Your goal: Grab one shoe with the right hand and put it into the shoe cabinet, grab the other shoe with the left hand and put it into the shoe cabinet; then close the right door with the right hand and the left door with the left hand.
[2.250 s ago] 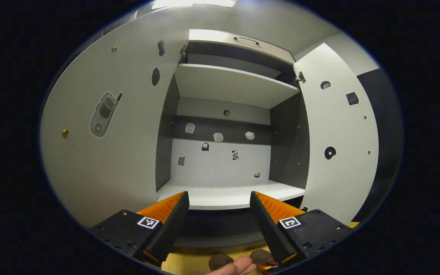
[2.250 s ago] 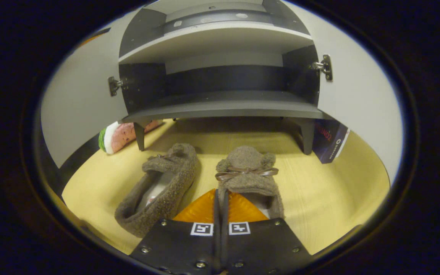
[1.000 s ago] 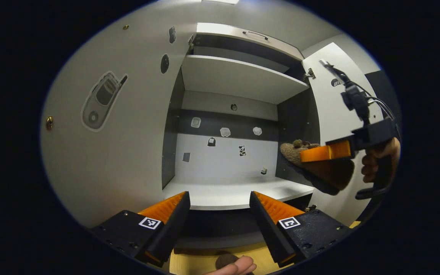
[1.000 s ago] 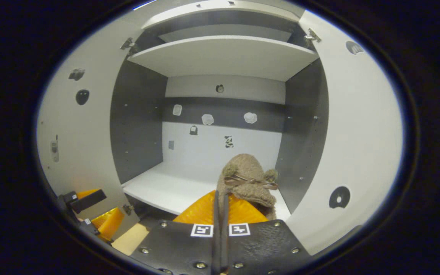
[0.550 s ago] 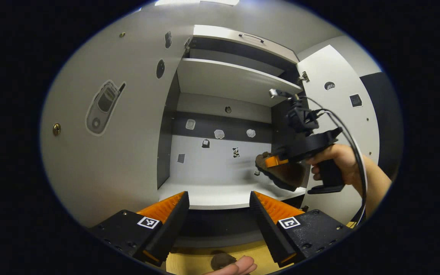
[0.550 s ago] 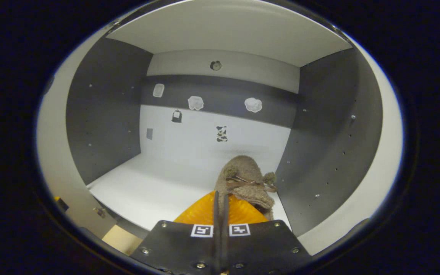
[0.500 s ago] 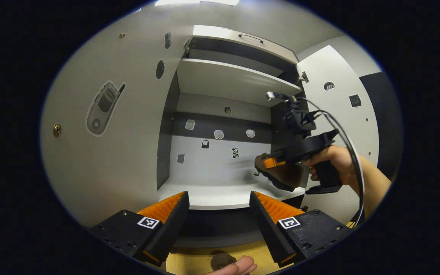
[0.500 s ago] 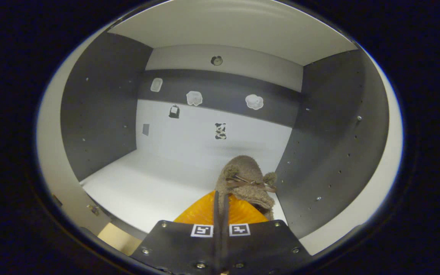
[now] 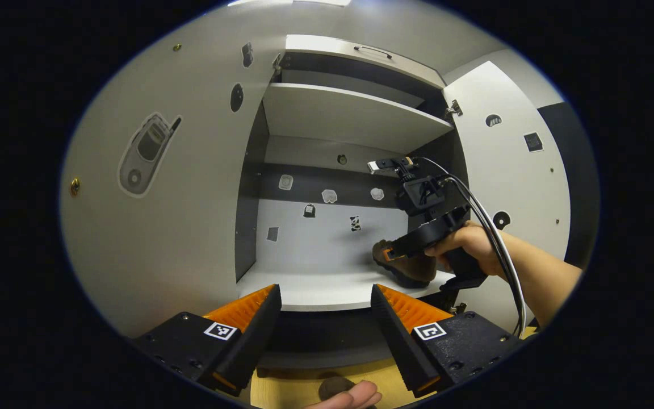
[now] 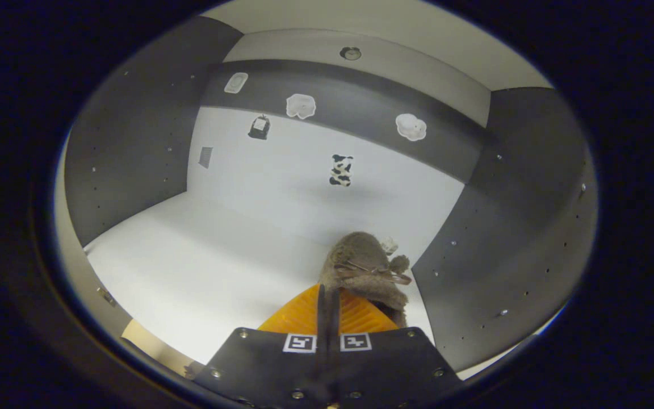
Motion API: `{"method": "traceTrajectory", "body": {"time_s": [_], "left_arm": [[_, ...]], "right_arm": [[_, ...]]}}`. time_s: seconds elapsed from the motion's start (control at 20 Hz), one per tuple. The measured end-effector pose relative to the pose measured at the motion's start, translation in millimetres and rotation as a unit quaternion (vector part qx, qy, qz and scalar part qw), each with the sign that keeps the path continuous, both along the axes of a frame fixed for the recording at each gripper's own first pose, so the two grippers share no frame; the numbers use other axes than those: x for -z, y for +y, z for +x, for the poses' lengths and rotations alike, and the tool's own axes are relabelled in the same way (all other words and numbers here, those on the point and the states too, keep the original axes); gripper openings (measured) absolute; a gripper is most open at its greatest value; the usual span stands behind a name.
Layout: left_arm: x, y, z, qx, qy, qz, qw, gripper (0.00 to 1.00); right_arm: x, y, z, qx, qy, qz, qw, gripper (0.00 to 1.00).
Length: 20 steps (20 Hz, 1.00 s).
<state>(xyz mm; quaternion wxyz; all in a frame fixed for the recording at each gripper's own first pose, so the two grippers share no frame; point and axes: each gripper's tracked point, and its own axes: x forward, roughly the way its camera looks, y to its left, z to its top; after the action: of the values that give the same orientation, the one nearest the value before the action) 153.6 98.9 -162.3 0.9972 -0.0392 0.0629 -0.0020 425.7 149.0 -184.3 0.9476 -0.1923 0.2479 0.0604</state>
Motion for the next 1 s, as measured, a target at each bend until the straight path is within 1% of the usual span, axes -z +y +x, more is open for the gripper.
{"method": "traceTrajectory", "body": {"time_s": [0.1,0.15,0.2,0.25,0.35,0.45,0.55,0.65,0.75,0.85,1.0], "left_arm": [[4,2,4,-0.007,0.005,0.003,1.000,0.97],[6,1,5,-0.007,0.007,0.007,1.000,0.97],[7,-1,7,-0.006,0.009,0.011,1.000,0.97],[10,-2,9,-0.007,0.013,0.013,1.000,0.97],[14,-4,10,-0.005,0.020,0.017,1.000,0.98],[16,-4,10,-0.011,0.022,0.021,0.999,0.98],[19,-4,9,-0.017,0.025,0.032,0.999,0.98],[19,-2,10,-0.030,0.023,0.031,0.999,0.98],[23,-2,6,-0.041,0.034,0.026,0.998,0.98],[22,-7,1,-0.037,0.034,0.022,0.998,0.98],[21,-8,-8,-0.047,0.034,0.018,0.998,0.98]], "right_arm": [[-2,1,-2,0.006,0.002,0.020,1.000,0.02],[-3,7,-2,0.003,0.004,0.042,0.999,0.11],[-10,9,-7,0.003,-0.001,0.061,0.998,0.26],[-19,9,-11,0.004,-0.011,0.072,0.997,0.50],[-41,2,-23,0.001,-0.044,0.068,0.997,0.99],[-60,2,-45,-0.008,-0.071,0.075,0.995,0.98],[-78,2,-76,-0.013,-0.093,0.097,0.991,0.98],[-98,-4,-112,-0.015,-0.126,0.109,0.986,0.98],[-120,-15,-150,-0.009,-0.170,0.120,0.978,0.98],[-134,-24,-189,-0.005,-0.207,0.146,0.967,0.98],[-135,-38,-238,-0.008,-0.228,0.188,0.955,0.99]]}}
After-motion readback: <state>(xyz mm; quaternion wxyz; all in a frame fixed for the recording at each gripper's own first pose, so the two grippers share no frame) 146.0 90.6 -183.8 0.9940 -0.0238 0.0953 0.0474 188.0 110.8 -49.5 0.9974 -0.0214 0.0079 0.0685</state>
